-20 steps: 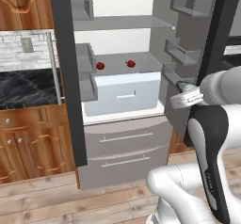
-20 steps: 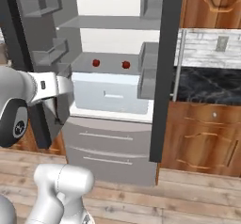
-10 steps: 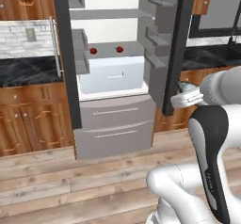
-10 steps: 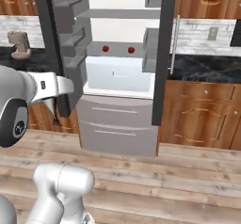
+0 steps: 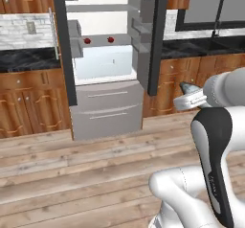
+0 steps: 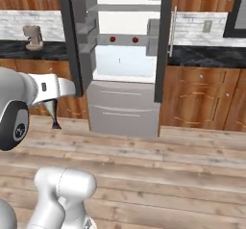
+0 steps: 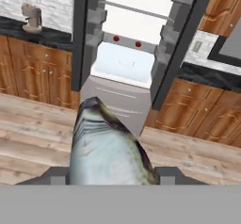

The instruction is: Gather the bell peppers from the fridge and place them on a tray on the dining counter. Then gather the fish and chicken drumstick from the fridge and place them on the other tray.

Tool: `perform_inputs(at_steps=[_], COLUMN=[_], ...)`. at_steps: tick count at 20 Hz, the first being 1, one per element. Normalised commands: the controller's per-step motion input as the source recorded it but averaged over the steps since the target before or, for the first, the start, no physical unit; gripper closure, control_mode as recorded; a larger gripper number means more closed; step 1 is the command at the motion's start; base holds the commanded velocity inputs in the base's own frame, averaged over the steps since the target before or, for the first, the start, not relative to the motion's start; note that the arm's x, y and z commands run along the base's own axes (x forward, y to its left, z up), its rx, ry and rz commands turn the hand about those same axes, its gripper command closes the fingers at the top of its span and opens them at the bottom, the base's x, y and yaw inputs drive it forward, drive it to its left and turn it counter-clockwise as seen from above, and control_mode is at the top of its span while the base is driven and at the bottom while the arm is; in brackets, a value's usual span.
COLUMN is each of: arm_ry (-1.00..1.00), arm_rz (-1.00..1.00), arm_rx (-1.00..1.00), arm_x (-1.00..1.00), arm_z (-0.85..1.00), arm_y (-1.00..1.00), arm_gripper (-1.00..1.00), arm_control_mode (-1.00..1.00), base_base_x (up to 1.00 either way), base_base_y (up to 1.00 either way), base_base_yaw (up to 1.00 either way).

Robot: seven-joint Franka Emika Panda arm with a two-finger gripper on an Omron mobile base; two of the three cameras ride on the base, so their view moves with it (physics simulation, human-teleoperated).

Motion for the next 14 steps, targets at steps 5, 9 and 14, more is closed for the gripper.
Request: perform_inputs(at_steps=[5, 9, 14], arm_ry=[0.0, 0.0, 0.0], arm_rz=[0.0, 0.0, 0.0], arm_rx=[0.0, 0.0, 0.0], arm_x=[0.0, 0.0, 0.0], arm_z=[0.0, 0.0, 0.0], arm_y=[0.0, 0.0, 0.0], arm_gripper=[1.0, 1.0, 1.0], arm_control_mode=[1.0, 1.0, 1.0], base_base_x=[-1.0, -1.0, -1.0], base_base_y=[-0.16, -0.14, -0.12], base_base_yaw=[-0.09, -0.1, -0.1])
